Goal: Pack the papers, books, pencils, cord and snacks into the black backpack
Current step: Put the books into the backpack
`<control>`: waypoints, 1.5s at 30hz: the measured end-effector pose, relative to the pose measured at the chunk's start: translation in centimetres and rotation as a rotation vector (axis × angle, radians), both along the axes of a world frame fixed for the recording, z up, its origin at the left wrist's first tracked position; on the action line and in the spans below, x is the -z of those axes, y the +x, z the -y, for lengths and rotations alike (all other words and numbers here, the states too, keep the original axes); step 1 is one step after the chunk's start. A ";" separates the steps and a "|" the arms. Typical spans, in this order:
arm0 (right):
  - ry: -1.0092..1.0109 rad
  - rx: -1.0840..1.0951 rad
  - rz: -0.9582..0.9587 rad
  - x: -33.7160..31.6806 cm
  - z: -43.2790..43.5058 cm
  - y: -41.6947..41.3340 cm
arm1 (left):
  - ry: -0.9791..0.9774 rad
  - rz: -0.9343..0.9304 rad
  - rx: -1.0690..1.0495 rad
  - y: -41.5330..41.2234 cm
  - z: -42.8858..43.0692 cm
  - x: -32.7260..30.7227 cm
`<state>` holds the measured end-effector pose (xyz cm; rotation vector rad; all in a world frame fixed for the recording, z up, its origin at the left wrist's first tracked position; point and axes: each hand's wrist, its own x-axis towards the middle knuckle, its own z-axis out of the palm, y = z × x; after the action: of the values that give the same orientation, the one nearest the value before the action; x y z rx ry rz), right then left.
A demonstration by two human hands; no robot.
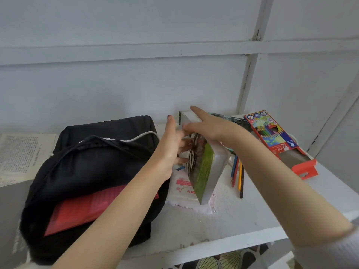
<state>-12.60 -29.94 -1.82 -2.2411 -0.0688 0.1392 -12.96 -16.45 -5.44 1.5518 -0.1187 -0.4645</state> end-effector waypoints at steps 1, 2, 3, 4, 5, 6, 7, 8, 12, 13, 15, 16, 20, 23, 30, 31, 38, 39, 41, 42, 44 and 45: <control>-0.042 -0.017 -0.001 0.1 0.2 0.4 | -0.009 -0.015 -0.013 0.1 0.2 0.1; -0.074 -0.032 0.020 0.4 0.5 0.8 | -0.027 -0.027 -0.038 0.1 0.4 0.1; -0.104 -0.042 0.039 0.7 0.8 1.1 | -0.045 -0.033 -0.075 0.0 0.4 0.2; -0.117 -0.032 0.063 0.8 0.9 1.3 | -0.065 -0.040 -0.106 -0.2 0.4 0.2; -0.108 -0.013 0.078 0.8 1.0 1.3 | -0.066 -0.042 -0.119 -0.3 0.4 0.3; -0.071 0.013 0.095 0.8 1.1 1.3 | -0.048 -0.012 -0.128 -0.4 0.2 0.5; -0.017 0.032 0.110 1.0 1.2 1.2 | 0.000 0.050 -0.136 -0.2 -0.2 0.9; 0.057 0.047 0.121 1.1 1.5 1.0 | 0.021 0.100 -0.148 -0.2 -0.6 1.0; 0.484 0.041 0.192 1.6 2.8 -0.8 | -0.076 0.162 -0.072 0.9 -2.1 2.3; 0.627 0.039 0.209 1.6 2.8 -1.4 | -0.130 0.156 -0.057 0.8 -2.3 2.3; 0.881 0.018 0.223 1.8 2.8 -2.3 | -0.270 0.144 -0.079 0.9 -2.5 1.9; 0.945 0.000 0.243 1.9 2.6 -2.8 | -0.341 0.161 -0.086 0.9 -2.7 1.4; 0.914 -0.014 0.412 2.5 2.2 -3.9 | -0.372 0.364 0.044 1.0 -4.6 -0.5; 0.912 -0.011 0.495 1.7 3.1 -4.1 | -0.224 0.555 0.199 1.4 -6.5 -1.8; 0.572 -0.216 0.315 -1.6 4.2 -5.0 | -0.029 0.549 0.638 3.0 -12.0 -5.6; 0.519 -0.273 0.239 -1.8 3.7 -5.2 | 0.007 0.531 0.702 3.3 -12.5 -5.9; 0.322 -0.438 -0.027 -0.1 -2.6 -6.4 | 0.235 0.333 1.083 5.4 -14.3 -7.1; 0.356 -0.379 -0.027 0.4 -3.4 -6.6 | 0.254 0.324 1.109 5.6 -14.5 -7.2; 0.458 -0.267 -0.008 1.3 -5.0 -7.3 | 0.285 0.301 1.140 6.1 -15.1 -7.3; 0.497 -0.225 0.014 1.9 -5.8 -7.8 | 0.299 0.293 1.149 6.3 -15.3 -7.4; 0.581 -0.171 0.051 2.9 -7.5 -8.7 | 0.331 0.276 1.142 6.8 -15.9 -7.6; 0.621 -0.141 0.058 3.3 -8.4 -9.1 | 0.347 0.271 1.119 7.0 -16.2 -7.8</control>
<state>-21.73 -21.57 -5.09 -1.6191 -0.2644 0.1092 -5.99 -0.22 2.31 1.7780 -1.2050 -1.1820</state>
